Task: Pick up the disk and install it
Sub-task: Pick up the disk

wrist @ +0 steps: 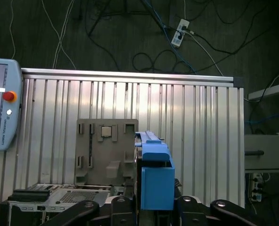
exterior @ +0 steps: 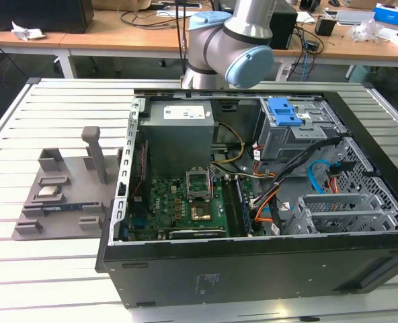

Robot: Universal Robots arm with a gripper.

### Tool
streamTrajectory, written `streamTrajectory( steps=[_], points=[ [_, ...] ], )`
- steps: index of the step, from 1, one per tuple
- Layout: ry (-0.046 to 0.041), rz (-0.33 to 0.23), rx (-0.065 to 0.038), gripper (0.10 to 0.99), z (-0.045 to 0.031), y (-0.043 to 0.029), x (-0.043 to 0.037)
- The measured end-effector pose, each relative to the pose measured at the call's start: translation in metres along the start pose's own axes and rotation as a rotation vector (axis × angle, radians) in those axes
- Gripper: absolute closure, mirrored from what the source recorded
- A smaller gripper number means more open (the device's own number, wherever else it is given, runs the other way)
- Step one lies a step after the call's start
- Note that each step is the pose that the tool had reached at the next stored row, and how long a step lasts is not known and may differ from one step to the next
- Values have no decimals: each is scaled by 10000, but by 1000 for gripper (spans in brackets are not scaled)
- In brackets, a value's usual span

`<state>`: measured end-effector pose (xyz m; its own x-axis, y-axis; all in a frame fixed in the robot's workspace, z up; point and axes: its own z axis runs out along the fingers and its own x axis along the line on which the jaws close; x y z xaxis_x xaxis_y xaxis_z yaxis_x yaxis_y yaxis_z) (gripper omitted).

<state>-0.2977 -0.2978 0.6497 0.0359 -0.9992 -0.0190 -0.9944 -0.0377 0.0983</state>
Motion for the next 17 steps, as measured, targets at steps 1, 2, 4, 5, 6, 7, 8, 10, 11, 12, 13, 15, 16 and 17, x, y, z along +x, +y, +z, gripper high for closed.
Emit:
streamTrajectory(
  steps=[1,2,4,5,6,7,8,10,11,12,13,15,16,17],
  points=[
    [0,0,1,718,24,-2,0],
    [0,1,-1,718,47,-5,1],
    [0,0,1,718,93,-10,2],
    [0,0,0,718,132,-14,3],
    [0,0,0,718,157,-17,3],
    [0,1,-1,718,172,-18,3],
    [-1,0,1,718,194,-20,4],
    [1,1,-1,718,236,-25,4],
    [0,0,0,718,256,-27,5],
    [0,0,1,718,287,-30,6],
    [0,0,0,718,318,-34,6],
    [0,0,1,718,385,-41,7],
    [1,0,-1,718,417,-44,8],
    [0,0,1,718,463,-50,9]
  ],
)
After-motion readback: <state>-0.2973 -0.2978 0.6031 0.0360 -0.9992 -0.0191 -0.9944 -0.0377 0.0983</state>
